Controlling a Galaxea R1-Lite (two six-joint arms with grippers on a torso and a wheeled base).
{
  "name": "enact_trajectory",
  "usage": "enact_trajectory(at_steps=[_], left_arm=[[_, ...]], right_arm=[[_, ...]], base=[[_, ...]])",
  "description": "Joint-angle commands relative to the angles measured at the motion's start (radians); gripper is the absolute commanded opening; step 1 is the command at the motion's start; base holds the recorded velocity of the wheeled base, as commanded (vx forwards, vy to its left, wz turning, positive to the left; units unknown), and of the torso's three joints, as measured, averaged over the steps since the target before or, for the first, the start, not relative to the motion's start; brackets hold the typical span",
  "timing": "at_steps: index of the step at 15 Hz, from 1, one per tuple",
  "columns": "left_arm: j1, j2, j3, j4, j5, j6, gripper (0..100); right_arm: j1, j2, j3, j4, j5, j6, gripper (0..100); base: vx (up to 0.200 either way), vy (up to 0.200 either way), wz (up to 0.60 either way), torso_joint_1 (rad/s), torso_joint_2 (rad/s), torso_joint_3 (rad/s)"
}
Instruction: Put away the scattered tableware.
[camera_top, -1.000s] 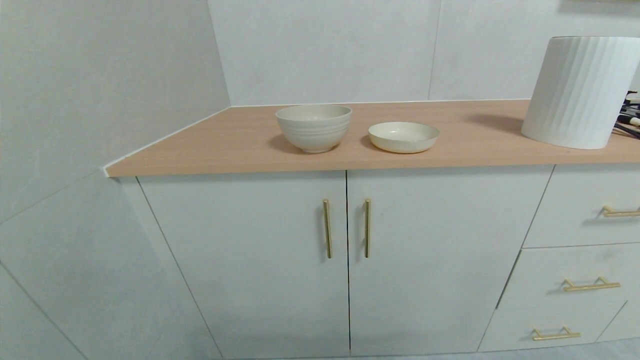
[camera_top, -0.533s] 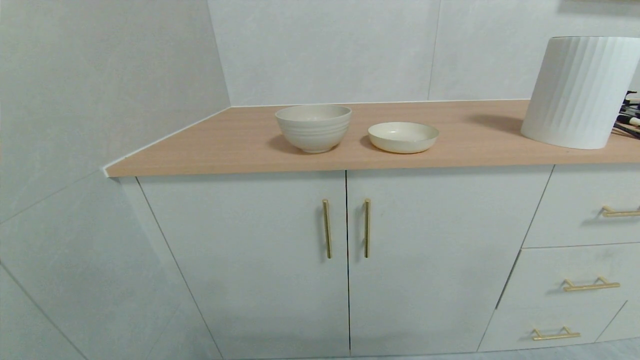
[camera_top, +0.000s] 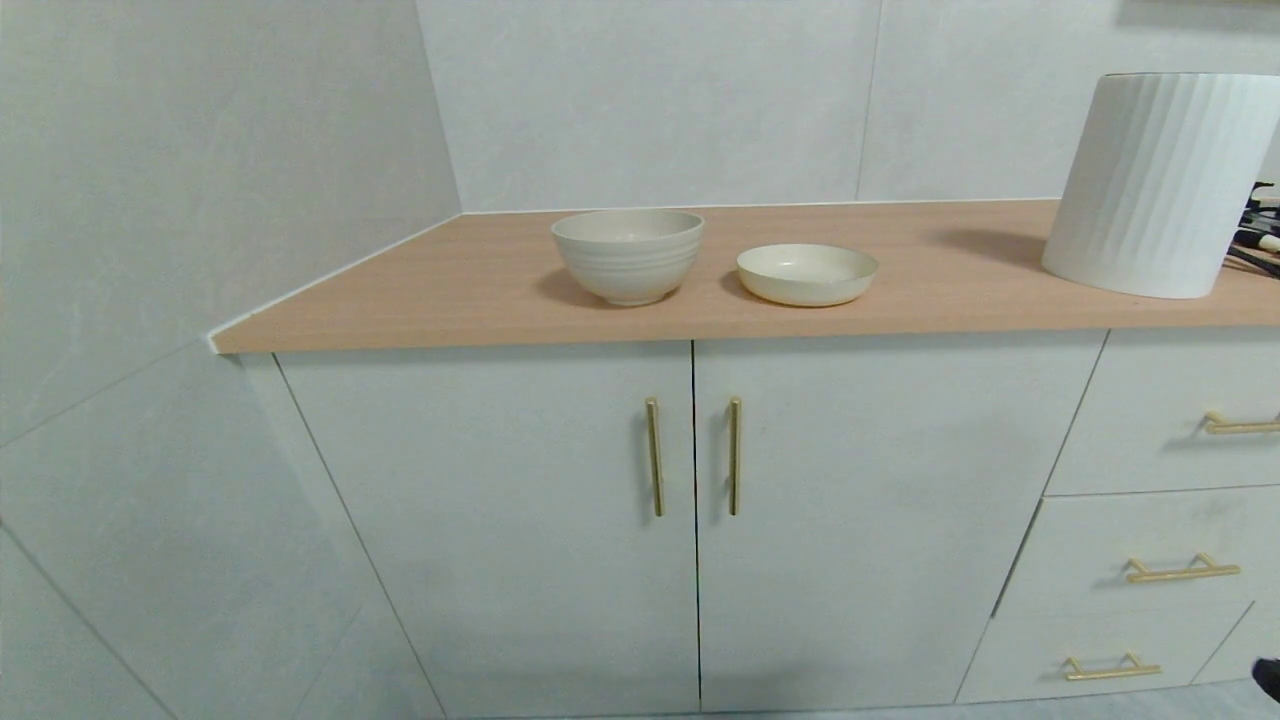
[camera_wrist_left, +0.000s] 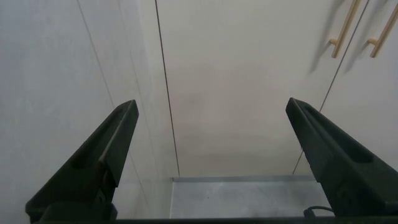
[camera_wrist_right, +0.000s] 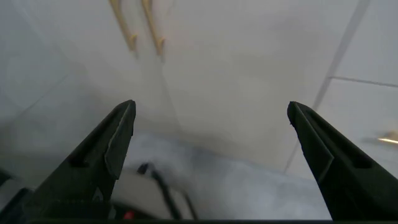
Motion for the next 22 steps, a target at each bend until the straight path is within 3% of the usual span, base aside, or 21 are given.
enact_trajectory(at_steps=[1, 7, 10, 14, 22], left_arm=[[0.000, 0.000, 0.000, 0.000, 0.000, 0.000, 100], [0.000, 0.002, 0.000, -0.001, 0.000, -0.002, 100], [0.000, 0.002, 0.000, -0.001, 0.000, -0.003, 100], [0.000, 0.002, 0.000, 0.000, 0.000, -0.002, 100], [0.000, 0.000, 0.000, -0.001, 0.000, 0.002, 100]], right_arm=[[0.138, 0.438, -0.174, -0.087, 0.027, 0.008, 100], [0.322, 0.842, -0.385, -0.311, 0.031, 0.037, 100], [0.434, 0.948, -0.510, -0.312, 0.034, 0.183, 100], [0.462, 1.050, -0.579, -0.317, 0.034, 0.197, 100], [0.503, 1.300, -0.594, -0.597, 0.019, 0.198, 100]], base=[[0.000, 0.000, 0.00, 0.000, 0.00, 0.000], [0.000, 0.000, 0.00, 0.000, 0.00, 0.000], [0.000, 0.000, 0.00, 0.000, 0.00, 0.000], [0.000, 0.000, 0.00, 0.000, 0.00, 0.000], [0.000, 0.000, 0.00, 0.000, 0.00, 0.000]])
